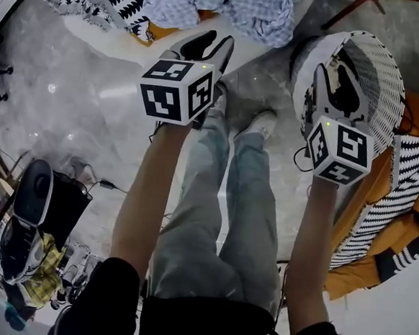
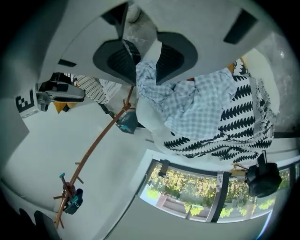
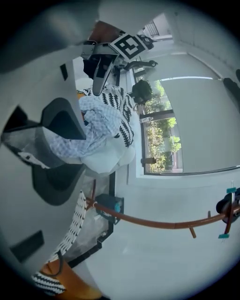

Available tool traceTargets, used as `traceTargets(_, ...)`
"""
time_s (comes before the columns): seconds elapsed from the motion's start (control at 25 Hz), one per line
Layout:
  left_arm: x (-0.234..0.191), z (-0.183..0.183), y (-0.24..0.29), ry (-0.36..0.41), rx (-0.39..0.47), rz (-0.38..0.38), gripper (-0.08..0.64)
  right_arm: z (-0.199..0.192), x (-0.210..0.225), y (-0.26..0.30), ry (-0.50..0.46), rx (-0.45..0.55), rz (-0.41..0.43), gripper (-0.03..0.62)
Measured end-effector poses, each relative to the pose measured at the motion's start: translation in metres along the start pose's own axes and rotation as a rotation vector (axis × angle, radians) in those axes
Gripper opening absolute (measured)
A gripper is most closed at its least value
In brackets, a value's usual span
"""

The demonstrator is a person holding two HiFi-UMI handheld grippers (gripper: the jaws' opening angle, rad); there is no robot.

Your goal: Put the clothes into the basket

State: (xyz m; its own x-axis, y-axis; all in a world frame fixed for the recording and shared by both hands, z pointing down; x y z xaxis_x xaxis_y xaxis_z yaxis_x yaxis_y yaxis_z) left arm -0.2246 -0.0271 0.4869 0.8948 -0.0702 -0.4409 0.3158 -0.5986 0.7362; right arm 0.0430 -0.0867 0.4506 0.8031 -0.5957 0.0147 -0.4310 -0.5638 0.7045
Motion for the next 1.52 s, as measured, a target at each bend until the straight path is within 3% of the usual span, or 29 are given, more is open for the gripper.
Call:
traceTargets(0.16, -0.044, 0.006, 0.008, 0.029, -0.010, 0.083, 0.136, 0.011, -0.025, 0.045, 0.002, -0.012, 0.093, 0.173)
traceTargets(0.4, -0.102, 0.014, 0.023, -0.024, 0.013, 0.145, 0.187, 0.022, -0.060, 0.116, -0.022, -0.010, 0.197, 0.210)
traceTargets(0.6, -0.130, 0.019, 0.032, 0.122, -0.036, 0.168, 0.230, 0.029, -0.077, 0.159, -0.098, -0.057, 0.239, 0.224)
traceTargets(0.76, -0.153, 0.022, 0.051, 0.205, -0.077, 0.164, 0.248, 0.006, -0.078, 0.201, -0.156, -0.163, 0.281, 0.243)
traceTargets(0.84, -0.161, 0.020, 0.063, 0.288, -0.108, 0.172, 0.255, -0.007, -0.079, 0.221, -0.208, -0.212, 0.287, 0.252)
traceTargets(0.96, -0.166, 0.017, 0.084, 0.425, -0.147, 0.180, 0.259, -0.022, -0.077, 0.246, -0.292, -0.251, 0.250, 0.258)
traceTargets(1.08, -0.180, 0.018, 0.102, 0.415, -0.134, 0.181, 0.259, -0.033, -0.075, 0.270, -0.330, -0.269, 0.172, 0.268)
traceTargets(1.28, -0.200, 0.013, 0.127, 0.379, -0.128, 0.193, 0.258, -0.050, -0.083, 0.303, -0.199, -0.310, 0.162, 0.253)
traceTargets(1.32, -0.202, 0.014, 0.130, 0.384, -0.137, 0.195, 0.249, -0.048, -0.084, 0.306, -0.155, -0.313, 0.168, 0.184)
traceTargets(1.4, -0.198, 0.018, 0.127, 0.357, -0.158, 0.178, 0.162, -0.037, -0.084, 0.302, -0.047, -0.309, 0.178, 0.063)
traceTargets(1.44, -0.192, 0.020, 0.123, 0.336, -0.162, 0.158, 0.094, -0.031, -0.083, 0.295, 0.005, -0.305, 0.186, 0.050)
traceTargets(1.52, -0.175, 0.025, 0.112, 0.315, -0.152, 0.113, 0.071, -0.018, -0.081, 0.275, 0.080, -0.289, 0.212, 0.043)
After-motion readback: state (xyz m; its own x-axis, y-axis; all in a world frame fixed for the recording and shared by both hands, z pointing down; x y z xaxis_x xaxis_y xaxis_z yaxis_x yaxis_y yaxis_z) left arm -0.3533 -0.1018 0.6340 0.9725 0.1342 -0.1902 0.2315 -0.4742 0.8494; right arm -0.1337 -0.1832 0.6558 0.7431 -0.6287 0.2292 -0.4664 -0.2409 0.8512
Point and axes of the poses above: the fingertips, and each gripper's own axes: y forward along the fingers, x to its right, z out of its top, the point moved 10 cm from there along -y, backward along the fingers, and after that the axes turned 3 degrees about -y, right-handed, at the moved point
